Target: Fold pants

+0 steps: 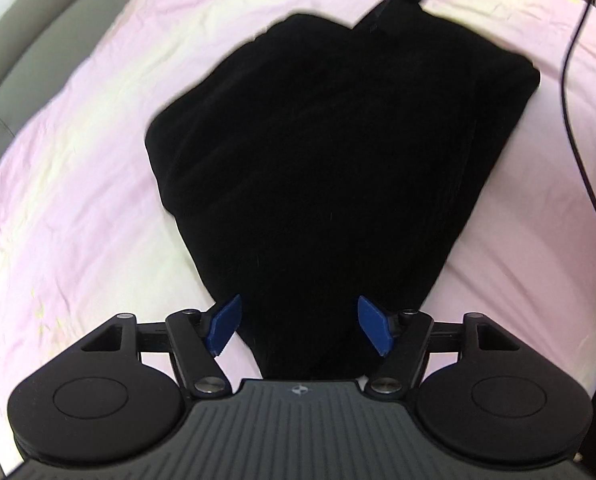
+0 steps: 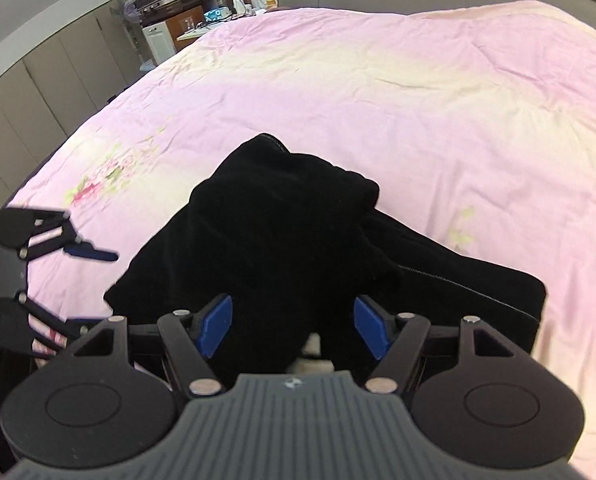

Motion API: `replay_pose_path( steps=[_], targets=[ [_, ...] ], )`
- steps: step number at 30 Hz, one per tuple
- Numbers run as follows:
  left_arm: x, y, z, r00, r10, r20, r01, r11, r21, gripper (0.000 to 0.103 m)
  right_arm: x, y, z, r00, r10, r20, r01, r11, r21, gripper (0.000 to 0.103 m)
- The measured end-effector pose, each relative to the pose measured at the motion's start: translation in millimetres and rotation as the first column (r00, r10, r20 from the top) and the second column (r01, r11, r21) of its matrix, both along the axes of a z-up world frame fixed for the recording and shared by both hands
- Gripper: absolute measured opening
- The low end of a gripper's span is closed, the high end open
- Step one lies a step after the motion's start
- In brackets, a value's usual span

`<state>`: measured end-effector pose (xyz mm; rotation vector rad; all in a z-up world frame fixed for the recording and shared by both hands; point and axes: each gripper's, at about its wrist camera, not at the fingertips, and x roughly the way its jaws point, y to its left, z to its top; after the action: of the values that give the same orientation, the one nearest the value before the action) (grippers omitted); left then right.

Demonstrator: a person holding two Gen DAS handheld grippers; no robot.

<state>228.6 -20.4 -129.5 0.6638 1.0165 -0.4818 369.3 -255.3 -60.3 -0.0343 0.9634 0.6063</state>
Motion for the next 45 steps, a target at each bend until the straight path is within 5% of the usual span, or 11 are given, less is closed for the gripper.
replay_pose_path(
  steps=[7,11,13,15,16,19,27,35,38,42,45],
  targets=[
    [14,25,-25,0.999,-0.023,-0.036,0.022,1.000,-0.020,0.074,52,11,-35,0.984,-0.145,-0.100,0.151,0.987,0.056,0.066],
    [20,32,-26,1.000,-0.001,-0.030,-0.002,0.997,-0.074,0.049,68,9,-45,0.965,-0.217,-0.147,0.239,0.959,0.153,0.063],
    [17,36,-24,1.000,-0.002,-0.009,0.001,0.998,-0.068,0.028,71,11,-49,0.952,-0.258,-0.164,0.286,0.941,0.180,0.035],
    [14,40,-22,1.000,-0.007,0.003,0.007,0.998,-0.069,0.014,65,16,-43,0.954,-0.269,-0.128,0.287,0.947,0.147,0.030],
    [12,41,-21,1.000,-0.006,0.016,0.007,0.998,-0.063,0.013,59,18,-35,0.959,-0.268,-0.090,0.278,0.952,0.128,0.013],
    [4,44,-21,0.999,-0.014,0.034,0.016,0.998,-0.053,0.011,37,11,-6,0.962,-0.266,-0.065,0.273,0.947,0.171,0.004],
    [-2,56,-25,1.000,0.004,0.016,-0.004,1.000,-0.021,0.007,-27,-18,20,0.934,-0.348,-0.081,0.357,0.910,0.209,0.002],
    [0,71,-49,0.996,0.069,-0.064,-0.064,0.996,0.068,0.000,-36,-49,-61,0.844,-0.485,-0.229,0.521,0.843,0.133,0.003],
    [5,88,-35,0.991,0.107,-0.080,-0.107,0.994,0.006,0.000,-30,-52,-66,0.827,-0.489,-0.277,0.540,0.828,0.151,0.007],
    [17,101,0,0.982,0.177,-0.061,-0.183,0.975,-0.129,0.005,-29,-60,-60,0.813,-0.487,-0.319,0.553,0.819,0.157,0.048],
    [37,97,17,0.975,0.219,-0.024,-0.220,0.953,-0.209,0.013,-34,-68,-66,0.805,-0.454,-0.382,0.551,0.812,0.195,0.060]
  ],
)
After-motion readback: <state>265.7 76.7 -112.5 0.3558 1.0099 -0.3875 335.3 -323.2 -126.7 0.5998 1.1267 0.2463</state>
